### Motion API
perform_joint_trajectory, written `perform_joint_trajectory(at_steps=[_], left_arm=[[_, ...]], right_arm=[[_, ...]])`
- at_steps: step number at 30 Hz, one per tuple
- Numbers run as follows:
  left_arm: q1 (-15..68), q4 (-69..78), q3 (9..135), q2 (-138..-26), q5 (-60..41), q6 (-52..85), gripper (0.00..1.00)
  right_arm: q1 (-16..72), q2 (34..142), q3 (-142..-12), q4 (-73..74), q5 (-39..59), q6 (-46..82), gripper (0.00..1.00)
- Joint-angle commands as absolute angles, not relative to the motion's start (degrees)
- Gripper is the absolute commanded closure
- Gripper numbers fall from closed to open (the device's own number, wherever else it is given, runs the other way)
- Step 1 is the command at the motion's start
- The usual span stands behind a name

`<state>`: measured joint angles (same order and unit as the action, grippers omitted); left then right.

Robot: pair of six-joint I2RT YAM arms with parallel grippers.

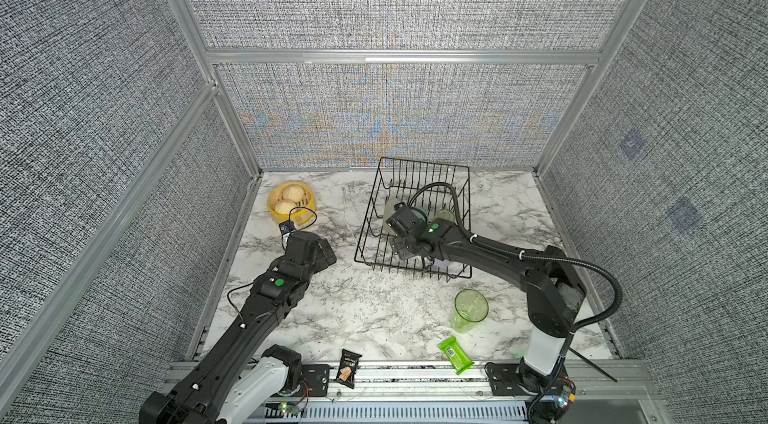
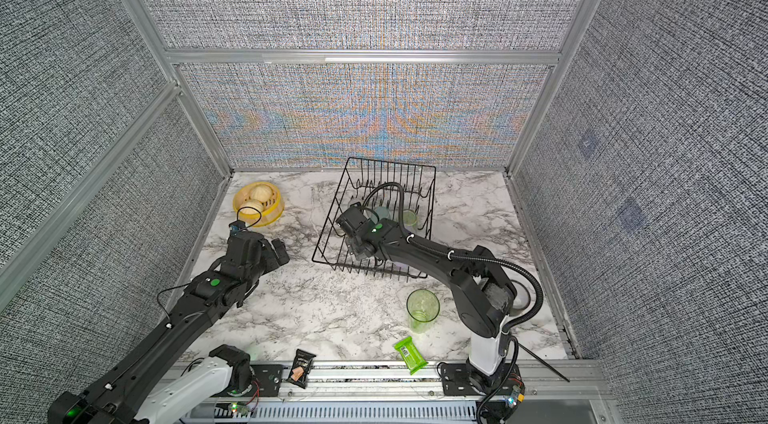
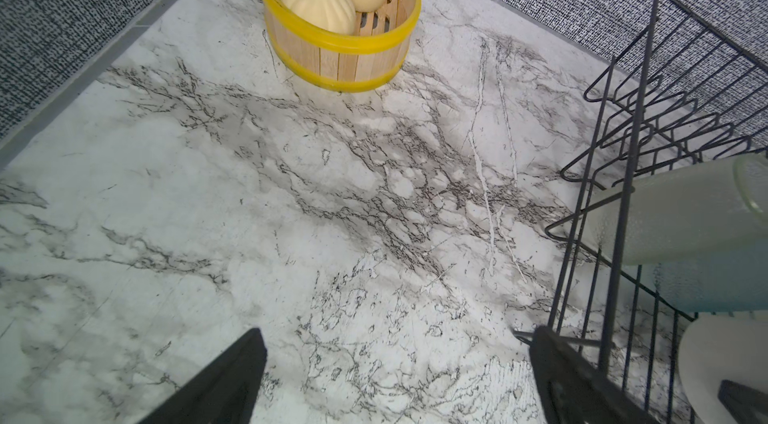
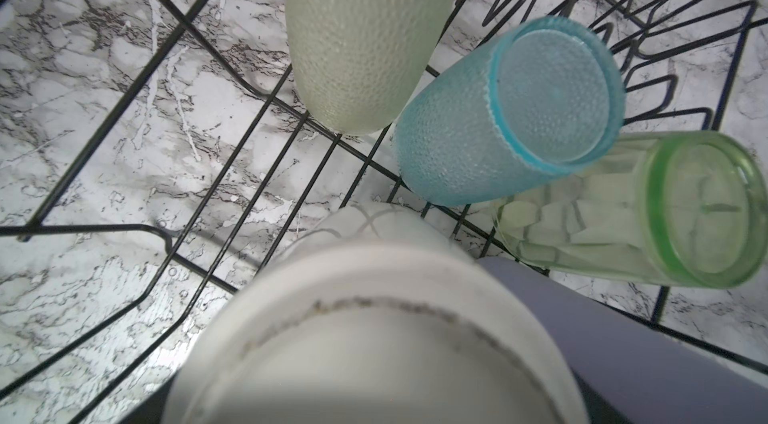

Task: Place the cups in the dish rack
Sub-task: 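Lower the white mug into the rack with the right gripper while left withdraws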

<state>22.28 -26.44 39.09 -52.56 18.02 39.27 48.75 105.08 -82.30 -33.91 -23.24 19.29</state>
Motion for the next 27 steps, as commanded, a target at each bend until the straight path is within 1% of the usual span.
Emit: perform_joint_trajectory(at_steps=[1, 6, 17, 22, 27], left_arm=[[22.2, -25.9, 39.3, -52.0, 17.9, 39.3, 0.0], [22.1, -26.7, 39.2, -51.2, 17.9, 39.0, 0.0], [22.1, -26.9, 39.8, -51.2, 17.6, 38.5, 0.0], [22.1, -26.7, 40.0, -51.4, 17.4, 38.5, 0.0], [22.1, -27.2, 40.1, -51.6, 17.5, 38.2, 0.0]], right_arm=[[48.6, 105.3, -82.6, -31.3, -25.7, 16.1, 0.31], [47.9, 105.2, -82.2, -31.4, -25.1, 14.4, 0.3], [47.7, 106.1, -80.3, -30.1, -24.6, 13.9, 0.25], [47.4, 106.4, -80.2, -30.6, -26.0, 14.2, 0.2], [46.8, 107.0, -80.3, -31.3, -25.0, 14.8, 0.19]])
